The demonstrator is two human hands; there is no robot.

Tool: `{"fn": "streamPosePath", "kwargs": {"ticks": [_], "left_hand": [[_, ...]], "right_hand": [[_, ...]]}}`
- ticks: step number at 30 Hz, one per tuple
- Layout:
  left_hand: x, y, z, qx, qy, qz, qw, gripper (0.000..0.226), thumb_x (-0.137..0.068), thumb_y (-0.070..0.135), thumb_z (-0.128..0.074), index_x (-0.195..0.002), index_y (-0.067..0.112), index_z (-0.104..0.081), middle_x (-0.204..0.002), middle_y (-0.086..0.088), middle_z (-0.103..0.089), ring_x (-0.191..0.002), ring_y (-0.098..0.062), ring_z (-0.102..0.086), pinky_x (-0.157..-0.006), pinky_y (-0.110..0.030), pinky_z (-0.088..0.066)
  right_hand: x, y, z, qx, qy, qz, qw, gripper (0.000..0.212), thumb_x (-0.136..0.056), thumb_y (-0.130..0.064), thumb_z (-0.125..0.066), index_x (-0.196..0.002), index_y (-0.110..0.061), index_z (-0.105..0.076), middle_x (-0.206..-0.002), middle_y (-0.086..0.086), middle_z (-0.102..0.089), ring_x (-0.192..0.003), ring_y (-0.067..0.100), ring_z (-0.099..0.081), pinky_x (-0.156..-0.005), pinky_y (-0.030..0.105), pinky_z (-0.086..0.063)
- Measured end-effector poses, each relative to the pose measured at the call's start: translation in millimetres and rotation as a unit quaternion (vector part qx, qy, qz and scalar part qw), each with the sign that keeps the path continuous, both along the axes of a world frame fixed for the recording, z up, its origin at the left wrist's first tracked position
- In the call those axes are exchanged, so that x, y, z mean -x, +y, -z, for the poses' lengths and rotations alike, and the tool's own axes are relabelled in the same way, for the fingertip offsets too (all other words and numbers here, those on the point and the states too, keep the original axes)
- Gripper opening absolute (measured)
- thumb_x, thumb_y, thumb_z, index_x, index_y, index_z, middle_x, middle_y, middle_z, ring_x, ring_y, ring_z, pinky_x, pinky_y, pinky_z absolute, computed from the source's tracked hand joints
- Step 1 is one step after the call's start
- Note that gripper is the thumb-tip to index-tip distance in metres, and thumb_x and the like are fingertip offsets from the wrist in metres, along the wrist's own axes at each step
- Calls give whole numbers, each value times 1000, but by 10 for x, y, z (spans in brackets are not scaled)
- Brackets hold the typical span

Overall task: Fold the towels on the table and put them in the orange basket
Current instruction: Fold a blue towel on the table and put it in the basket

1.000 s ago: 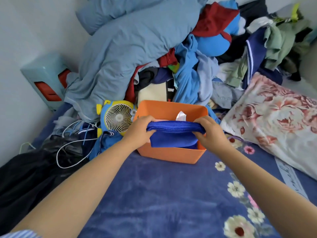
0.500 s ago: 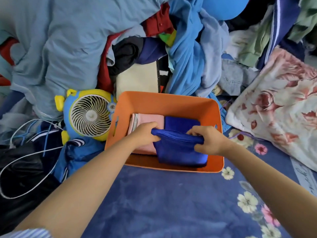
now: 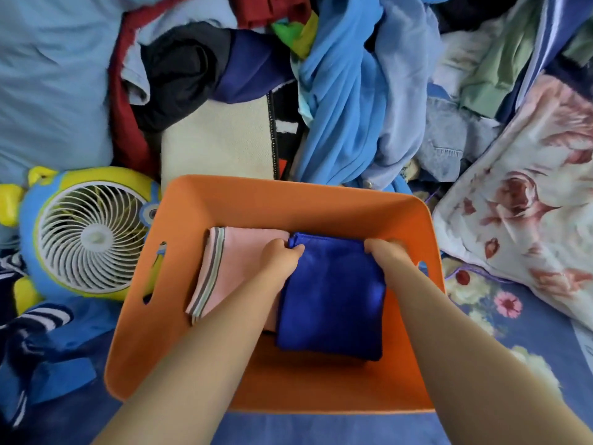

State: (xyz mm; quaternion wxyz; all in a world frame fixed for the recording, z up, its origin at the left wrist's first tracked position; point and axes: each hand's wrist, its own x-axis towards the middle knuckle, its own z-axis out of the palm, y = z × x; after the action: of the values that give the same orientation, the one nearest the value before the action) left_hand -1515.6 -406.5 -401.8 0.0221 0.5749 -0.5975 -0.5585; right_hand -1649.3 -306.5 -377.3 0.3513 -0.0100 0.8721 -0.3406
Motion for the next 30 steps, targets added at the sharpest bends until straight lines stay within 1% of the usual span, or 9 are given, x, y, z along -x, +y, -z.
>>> {"fn": "streamPosePath", "kwargs": {"ticks": [4,8,14,17,19,22,25,27,30], "left_hand": [[182,-10,194,47,0,-39,998,25,-93,22,-47,-102,1,-57,-99,-18,-63,-94,-36,-59,-72,-33,-45],[283,27,416,93,-22,-62,993,33,-95,24,-46,-113,-2,-54,-112,-20,-61,-103,-36,-56,-79,-32,-41],[274,139,530,190,-26,-84,978,32,-93,19,-48,-122,4,-49,-117,-15,-57,-108,-31,-55,-92,-33,-41],[227,258,515,342,-5,-14,940,44,-88,5,-55,-129,-5,-44,-129,-25,-48,-118,-37,-48,-100,-34,-37],[160,369,562,453,-6,90,887,43,-77,0,-66,-117,-10,-55,-120,-31,-55,-110,-44,-56,-92,-46,-47],[68,417,677,526,-44,260,809,41,-73,12,-67,-110,-5,-64,-116,-23,-63,-109,-38,-61,-87,-52,-48],[68,359,767,453,-106,329,822,52,-94,29,-43,-140,5,-36,-149,-12,-33,-140,-25,-27,-115,-42,-19],[112,311,850,435,-129,341,823,56,-98,33,-30,-147,10,-17,-156,-7,-13,-145,-20,-6,-117,-37,-2],[139,318,920,428,-147,350,820,57,-98,34,-27,-148,11,-10,-157,-6,-7,-146,-19,0,-117,-36,3]], "right_hand": [[25,-175,180,44,142,-8,989,6,-84,-10,-53,-86,-9,-59,-95,16,-64,-102,35,-56,-84,34,-40],[0,-170,433,-3,217,-55,975,32,-88,-13,-53,-116,0,-46,-123,24,-52,-116,36,-49,-103,40,-35],[-271,4,599,-33,365,-188,911,34,-91,-5,-41,-123,3,-48,-133,24,-44,-125,38,-39,-107,40,-24],[-464,139,697,-72,450,-316,832,34,-74,0,-57,-108,4,-63,-121,25,-59,-113,40,-57,-98,55,-38],[-470,174,751,-84,431,-358,824,42,-75,-6,-66,-116,2,-59,-128,23,-54,-120,39,-51,-101,56,-34],[-348,209,870,-107,384,-357,845,50,-96,-21,-36,-143,-7,-25,-154,13,-14,-144,26,-10,-116,38,1],[-291,200,965,-108,367,-347,856,51,-98,-26,-28,-146,-10,-16,-156,9,-5,-145,22,1,-115,33,6],[-278,176,1002,-110,360,-348,859,51,-98,-26,-27,-146,-10,-15,-156,9,-4,-144,21,1,-116,34,5],[-252,157,1075,-111,350,-345,864,52,-98,-27,-27,-146,-11,-13,-156,8,-2,-144,21,3,-116,34,6]]}}
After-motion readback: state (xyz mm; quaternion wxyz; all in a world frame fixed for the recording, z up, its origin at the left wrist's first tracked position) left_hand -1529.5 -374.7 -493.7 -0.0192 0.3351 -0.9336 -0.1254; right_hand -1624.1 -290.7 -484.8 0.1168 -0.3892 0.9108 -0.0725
